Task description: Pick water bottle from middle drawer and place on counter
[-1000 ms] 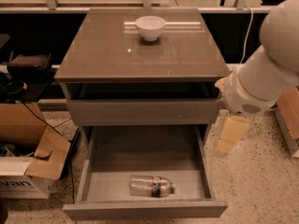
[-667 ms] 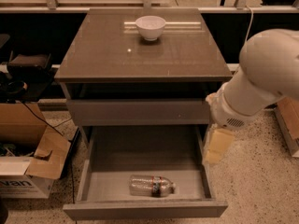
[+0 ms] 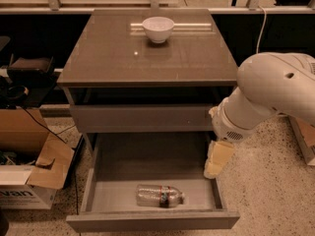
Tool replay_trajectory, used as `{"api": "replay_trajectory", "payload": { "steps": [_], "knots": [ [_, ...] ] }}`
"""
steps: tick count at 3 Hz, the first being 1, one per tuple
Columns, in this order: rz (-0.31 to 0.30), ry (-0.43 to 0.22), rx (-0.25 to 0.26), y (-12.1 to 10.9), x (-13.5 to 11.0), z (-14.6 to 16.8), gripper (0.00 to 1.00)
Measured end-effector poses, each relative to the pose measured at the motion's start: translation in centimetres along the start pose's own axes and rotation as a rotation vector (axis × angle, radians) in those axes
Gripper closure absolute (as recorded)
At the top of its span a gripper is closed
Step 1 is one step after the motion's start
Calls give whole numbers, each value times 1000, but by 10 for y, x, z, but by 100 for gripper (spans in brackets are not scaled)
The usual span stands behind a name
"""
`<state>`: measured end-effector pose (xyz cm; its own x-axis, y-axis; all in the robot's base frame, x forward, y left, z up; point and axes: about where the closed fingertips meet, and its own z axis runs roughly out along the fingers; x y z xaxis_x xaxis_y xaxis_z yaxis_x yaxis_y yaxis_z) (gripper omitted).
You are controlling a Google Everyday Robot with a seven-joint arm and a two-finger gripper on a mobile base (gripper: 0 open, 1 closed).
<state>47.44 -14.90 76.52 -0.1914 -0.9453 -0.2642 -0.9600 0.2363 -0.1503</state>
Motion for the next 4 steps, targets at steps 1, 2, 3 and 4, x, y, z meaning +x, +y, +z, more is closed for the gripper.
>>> {"api": "replay_trajectory", "payload": {
  "steps": [1, 2, 3, 4],
  "knots": [
    [16, -20, 2, 4, -4, -1, 0],
    [71, -85, -8, -1, -5, 19, 0],
    [109, -134, -21, -7, -6, 56, 0],
    [118, -162, -40, -12, -9, 95, 0]
  ]
}}
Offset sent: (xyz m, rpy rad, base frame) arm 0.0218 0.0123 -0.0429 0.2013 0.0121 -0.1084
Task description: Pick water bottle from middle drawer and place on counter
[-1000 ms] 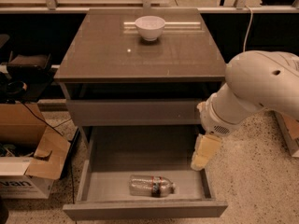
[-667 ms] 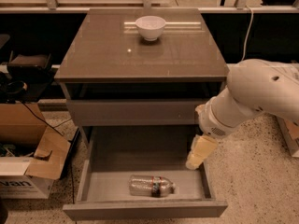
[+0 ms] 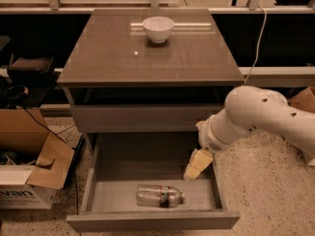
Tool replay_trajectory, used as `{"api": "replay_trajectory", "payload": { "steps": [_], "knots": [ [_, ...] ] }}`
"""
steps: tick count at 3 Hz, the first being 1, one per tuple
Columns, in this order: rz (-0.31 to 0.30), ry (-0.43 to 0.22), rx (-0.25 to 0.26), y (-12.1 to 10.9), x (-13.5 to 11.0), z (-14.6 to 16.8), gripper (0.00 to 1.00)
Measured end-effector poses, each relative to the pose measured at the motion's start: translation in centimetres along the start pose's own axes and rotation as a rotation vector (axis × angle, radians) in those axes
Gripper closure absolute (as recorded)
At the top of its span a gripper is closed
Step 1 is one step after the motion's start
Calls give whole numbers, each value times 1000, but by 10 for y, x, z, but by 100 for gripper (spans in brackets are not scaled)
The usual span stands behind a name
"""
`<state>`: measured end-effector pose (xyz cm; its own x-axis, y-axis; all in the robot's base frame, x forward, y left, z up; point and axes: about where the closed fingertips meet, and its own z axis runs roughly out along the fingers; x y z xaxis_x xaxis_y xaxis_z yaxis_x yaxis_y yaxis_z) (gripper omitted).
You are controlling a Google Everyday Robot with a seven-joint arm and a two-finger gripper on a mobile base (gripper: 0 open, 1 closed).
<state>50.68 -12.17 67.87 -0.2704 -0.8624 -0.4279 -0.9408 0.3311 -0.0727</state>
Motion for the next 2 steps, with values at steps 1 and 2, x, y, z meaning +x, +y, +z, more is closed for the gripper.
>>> {"api": "replay_trajectory", "payload": {
  "steps": [1, 2],
  "knots": [
    [9, 3, 5, -1, 2, 4, 0],
    [29, 21, 27, -4, 4, 9, 0]
  ]
}}
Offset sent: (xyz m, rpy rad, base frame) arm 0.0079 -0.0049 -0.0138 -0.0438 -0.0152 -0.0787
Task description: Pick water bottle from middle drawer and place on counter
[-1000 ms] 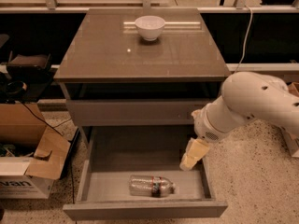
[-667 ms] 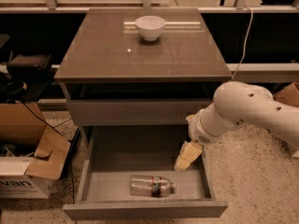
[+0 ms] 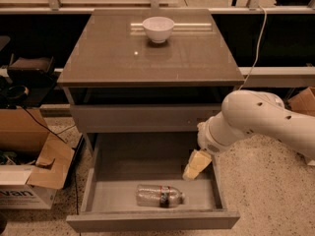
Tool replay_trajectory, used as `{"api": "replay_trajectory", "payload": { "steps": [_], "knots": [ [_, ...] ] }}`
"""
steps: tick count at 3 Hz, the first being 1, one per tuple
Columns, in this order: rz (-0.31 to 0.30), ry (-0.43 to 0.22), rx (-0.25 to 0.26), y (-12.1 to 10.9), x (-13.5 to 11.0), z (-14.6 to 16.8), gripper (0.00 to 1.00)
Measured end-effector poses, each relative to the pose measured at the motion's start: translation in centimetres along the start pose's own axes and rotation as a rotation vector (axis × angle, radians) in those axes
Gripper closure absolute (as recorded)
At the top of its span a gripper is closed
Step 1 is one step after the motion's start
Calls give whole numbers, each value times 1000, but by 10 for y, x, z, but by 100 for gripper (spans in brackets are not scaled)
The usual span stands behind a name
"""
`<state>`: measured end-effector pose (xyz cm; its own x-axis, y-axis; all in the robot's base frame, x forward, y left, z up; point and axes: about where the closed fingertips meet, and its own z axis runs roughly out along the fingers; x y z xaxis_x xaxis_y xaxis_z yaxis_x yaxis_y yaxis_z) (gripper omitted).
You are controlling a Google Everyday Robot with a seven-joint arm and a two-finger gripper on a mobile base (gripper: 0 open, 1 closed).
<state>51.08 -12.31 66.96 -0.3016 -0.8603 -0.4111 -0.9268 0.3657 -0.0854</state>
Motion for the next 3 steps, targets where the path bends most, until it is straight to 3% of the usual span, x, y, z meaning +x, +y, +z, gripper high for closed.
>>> {"api": "replay_trajectory", "payload": {
  "steps": [1, 2, 3],
  "knots": [
    [6, 8, 29, -2, 3, 15, 0],
    [43, -17, 41, -17, 10, 57, 0],
    [19, -25, 47, -21, 17, 70, 0]
  ]
}}
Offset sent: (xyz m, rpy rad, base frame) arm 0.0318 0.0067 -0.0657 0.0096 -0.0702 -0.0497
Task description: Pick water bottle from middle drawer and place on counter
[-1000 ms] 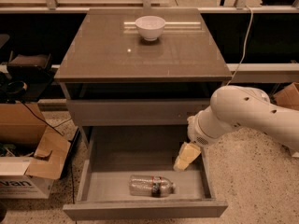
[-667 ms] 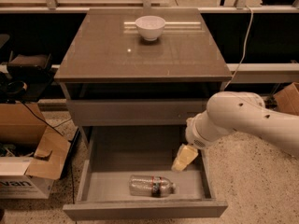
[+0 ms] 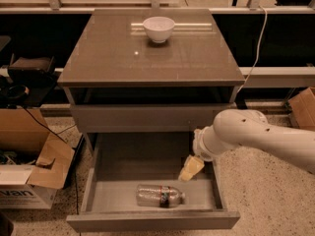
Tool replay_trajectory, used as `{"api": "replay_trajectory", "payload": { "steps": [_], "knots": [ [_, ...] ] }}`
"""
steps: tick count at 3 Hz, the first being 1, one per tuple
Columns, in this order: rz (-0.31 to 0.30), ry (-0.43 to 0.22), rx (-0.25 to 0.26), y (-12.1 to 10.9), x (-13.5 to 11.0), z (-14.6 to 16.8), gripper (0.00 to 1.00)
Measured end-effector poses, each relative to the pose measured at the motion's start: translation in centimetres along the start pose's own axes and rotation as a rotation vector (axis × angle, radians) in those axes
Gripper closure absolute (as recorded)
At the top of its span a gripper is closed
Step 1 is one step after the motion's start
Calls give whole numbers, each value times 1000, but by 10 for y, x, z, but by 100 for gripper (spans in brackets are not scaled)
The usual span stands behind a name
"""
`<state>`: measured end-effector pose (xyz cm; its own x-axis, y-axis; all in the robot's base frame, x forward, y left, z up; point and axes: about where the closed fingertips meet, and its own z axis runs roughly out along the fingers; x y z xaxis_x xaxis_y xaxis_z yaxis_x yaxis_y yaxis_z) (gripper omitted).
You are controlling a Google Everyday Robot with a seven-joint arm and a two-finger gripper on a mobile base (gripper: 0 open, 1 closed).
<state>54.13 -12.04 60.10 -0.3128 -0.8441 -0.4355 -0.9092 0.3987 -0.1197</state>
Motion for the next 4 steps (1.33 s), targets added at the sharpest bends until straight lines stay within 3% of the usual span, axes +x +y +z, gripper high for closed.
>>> {"api": "replay_trajectory", "payload": {
  "steps": [2, 4],
  "knots": [
    [-62, -45, -33, 6, 13, 43, 0],
    [-42, -99, -67, 10, 12, 107, 0]
  ]
}}
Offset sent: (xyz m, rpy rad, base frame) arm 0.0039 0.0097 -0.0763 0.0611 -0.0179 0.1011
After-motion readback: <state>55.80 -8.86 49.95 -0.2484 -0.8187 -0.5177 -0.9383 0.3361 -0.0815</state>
